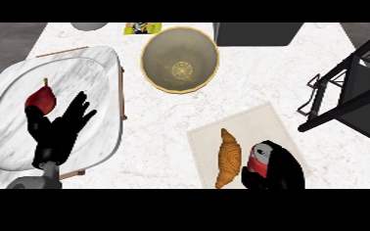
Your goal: Pick the can from the placemat and place it in the tiered shelf
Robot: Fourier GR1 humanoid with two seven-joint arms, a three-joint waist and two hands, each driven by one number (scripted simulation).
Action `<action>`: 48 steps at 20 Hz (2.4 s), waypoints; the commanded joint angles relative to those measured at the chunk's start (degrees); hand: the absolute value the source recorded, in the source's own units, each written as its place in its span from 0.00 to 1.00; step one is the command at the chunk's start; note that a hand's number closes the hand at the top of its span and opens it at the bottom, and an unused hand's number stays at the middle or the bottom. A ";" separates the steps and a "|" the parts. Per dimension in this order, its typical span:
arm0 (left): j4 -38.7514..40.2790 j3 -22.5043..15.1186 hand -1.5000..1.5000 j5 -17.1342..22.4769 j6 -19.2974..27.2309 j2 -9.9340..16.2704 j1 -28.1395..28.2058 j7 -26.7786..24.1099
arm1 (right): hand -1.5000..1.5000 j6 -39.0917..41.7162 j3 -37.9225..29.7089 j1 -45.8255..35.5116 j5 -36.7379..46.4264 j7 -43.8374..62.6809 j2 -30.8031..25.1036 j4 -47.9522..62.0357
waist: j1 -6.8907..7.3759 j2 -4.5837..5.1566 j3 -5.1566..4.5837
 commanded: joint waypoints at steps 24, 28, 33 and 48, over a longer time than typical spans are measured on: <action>4.85 3.24 0.50 -0.89 -3.47 -0.90 2.06 -0.36 | 1.00 14.23 -7.72 -4.59 8.08 3.91 -8.92 -42.17 | -1.30 0.27 -0.65; 4.55 2.18 0.50 -2.04 -1.36 -3.44 1.62 -0.82 | 1.00 22.90 -11.72 -7.08 7.53 8.79 -11.38 -48.85 | -1.81 0.19 -0.63; 2.63 4.60 0.50 -0.02 -3.14 0.53 -1.55 4.76 | 1.00 29.65 -22.84 -18.25 -0.40 10.79 -12.36 -46.08 | -1.36 0.29 -0.57; 1.72 2.67 0.50 -1.87 -2.22 -2.68 1.31 3.45 | 1.00 40.77 -53.63 -41.72 -15.76 2.84 -22.51 -23.54 | -1.28 0.16 -0.44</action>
